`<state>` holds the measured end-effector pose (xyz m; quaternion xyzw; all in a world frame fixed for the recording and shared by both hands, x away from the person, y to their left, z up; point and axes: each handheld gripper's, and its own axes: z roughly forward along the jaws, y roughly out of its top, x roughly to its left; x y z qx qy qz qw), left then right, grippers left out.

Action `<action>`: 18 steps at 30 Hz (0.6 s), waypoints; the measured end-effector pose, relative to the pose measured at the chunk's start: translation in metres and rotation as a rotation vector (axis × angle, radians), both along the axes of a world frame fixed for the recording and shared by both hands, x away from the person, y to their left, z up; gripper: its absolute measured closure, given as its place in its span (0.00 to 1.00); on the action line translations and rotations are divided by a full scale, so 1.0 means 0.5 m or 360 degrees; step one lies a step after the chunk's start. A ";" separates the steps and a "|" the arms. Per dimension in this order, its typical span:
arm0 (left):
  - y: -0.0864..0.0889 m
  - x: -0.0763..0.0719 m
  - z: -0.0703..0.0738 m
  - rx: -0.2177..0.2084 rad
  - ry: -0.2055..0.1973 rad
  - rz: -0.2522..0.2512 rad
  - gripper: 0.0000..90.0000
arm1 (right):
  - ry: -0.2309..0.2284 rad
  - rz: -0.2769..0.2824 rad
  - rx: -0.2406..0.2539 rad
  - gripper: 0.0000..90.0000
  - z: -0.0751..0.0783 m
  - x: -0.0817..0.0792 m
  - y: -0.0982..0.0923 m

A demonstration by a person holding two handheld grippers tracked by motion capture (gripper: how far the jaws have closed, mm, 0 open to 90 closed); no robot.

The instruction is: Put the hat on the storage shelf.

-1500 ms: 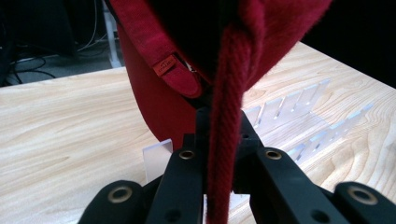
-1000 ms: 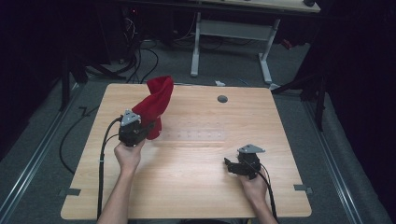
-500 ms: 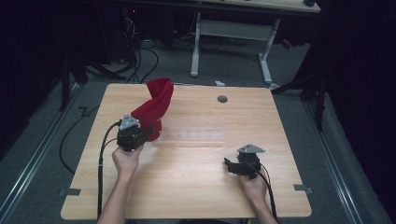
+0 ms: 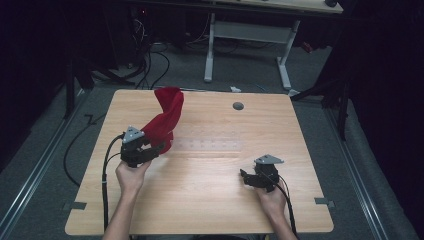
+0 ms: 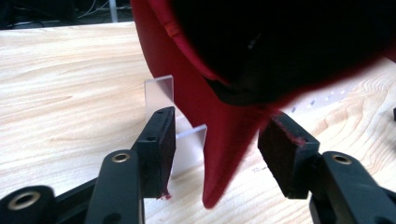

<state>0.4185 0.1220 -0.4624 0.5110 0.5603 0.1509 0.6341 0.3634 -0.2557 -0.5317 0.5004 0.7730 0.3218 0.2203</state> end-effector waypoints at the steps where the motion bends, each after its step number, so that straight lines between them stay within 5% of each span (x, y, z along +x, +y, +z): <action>1: -0.001 -0.003 -0.001 0.0023 0.0001 0.0001 0.50 | 0.0000 0.0000 0.0000 0.31 0.000 0.000 0.000; 18: 0.014 -0.054 -0.026 0.0082 0.0011 0.0024 0.48 | 0.0002 -0.0003 0.0001 0.31 0.000 0.000 0.000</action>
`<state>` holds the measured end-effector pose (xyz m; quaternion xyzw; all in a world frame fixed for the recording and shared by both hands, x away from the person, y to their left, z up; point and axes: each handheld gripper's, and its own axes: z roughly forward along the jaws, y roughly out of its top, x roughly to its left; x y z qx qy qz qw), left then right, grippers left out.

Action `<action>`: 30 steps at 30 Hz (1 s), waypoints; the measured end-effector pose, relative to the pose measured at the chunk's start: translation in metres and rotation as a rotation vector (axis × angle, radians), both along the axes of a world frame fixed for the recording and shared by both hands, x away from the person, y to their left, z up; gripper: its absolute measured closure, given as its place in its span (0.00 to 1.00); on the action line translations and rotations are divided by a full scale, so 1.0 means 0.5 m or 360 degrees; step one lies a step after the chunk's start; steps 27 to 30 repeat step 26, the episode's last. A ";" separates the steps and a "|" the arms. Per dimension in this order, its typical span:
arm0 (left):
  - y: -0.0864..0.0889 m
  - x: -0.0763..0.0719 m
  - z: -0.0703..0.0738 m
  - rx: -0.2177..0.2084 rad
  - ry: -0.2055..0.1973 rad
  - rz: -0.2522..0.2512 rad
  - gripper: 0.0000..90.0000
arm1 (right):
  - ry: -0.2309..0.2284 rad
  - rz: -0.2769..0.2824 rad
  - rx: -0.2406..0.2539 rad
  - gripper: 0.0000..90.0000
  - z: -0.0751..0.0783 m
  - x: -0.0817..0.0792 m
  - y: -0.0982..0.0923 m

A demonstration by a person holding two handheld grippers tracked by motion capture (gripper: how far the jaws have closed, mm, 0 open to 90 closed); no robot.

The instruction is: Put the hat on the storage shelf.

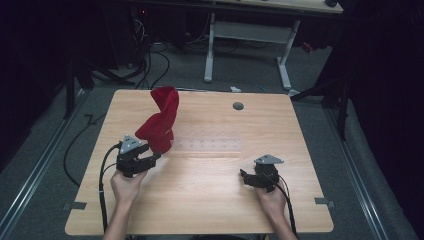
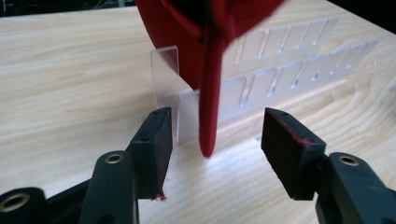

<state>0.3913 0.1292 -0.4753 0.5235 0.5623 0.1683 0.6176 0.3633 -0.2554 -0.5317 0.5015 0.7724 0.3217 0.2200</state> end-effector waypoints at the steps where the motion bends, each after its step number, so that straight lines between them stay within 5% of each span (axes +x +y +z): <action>1: -0.001 -0.004 -0.005 0.0005 0.0004 -0.0003 0.47 | -0.0002 0.0002 -0.0002 0.30 0.000 0.000 0.000; 11: -0.009 -0.029 -0.096 0.0154 0.0144 0.0025 0.44 | -0.0001 0.0002 -0.0002 0.30 0.000 0.000 0.000; 19: -0.015 -0.028 -0.135 0.0254 0.0199 0.0076 0.40 | -0.0002 0.0002 -0.0002 0.30 0.000 0.000 0.000; 20: -0.016 -0.030 -0.141 0.0273 0.0165 0.0074 0.38 | -0.0002 0.0002 -0.0002 0.30 0.000 0.000 0.000; 30: -0.019 -0.033 -0.143 0.0276 0.0155 0.0092 0.36 | 0.0000 0.0000 -0.0001 0.30 0.000 0.000 0.000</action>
